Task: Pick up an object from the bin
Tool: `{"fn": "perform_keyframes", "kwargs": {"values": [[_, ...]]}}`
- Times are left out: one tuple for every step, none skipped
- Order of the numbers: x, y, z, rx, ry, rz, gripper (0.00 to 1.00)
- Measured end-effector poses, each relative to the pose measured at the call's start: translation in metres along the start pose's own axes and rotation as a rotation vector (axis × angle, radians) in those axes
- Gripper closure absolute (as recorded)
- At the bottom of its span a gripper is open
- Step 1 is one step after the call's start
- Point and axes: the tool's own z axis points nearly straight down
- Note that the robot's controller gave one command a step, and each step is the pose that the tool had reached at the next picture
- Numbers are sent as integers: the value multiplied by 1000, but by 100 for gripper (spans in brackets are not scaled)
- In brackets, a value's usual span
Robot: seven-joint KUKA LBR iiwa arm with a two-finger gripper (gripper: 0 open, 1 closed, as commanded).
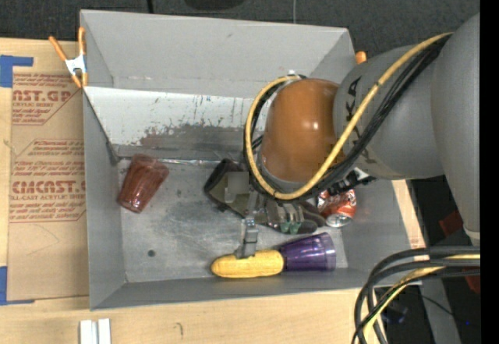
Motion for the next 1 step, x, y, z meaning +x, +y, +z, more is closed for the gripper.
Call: {"fn": "perform_keyframes", "kwargs": {"values": [[0, 0, 0, 0, 0, 0, 0]]}}
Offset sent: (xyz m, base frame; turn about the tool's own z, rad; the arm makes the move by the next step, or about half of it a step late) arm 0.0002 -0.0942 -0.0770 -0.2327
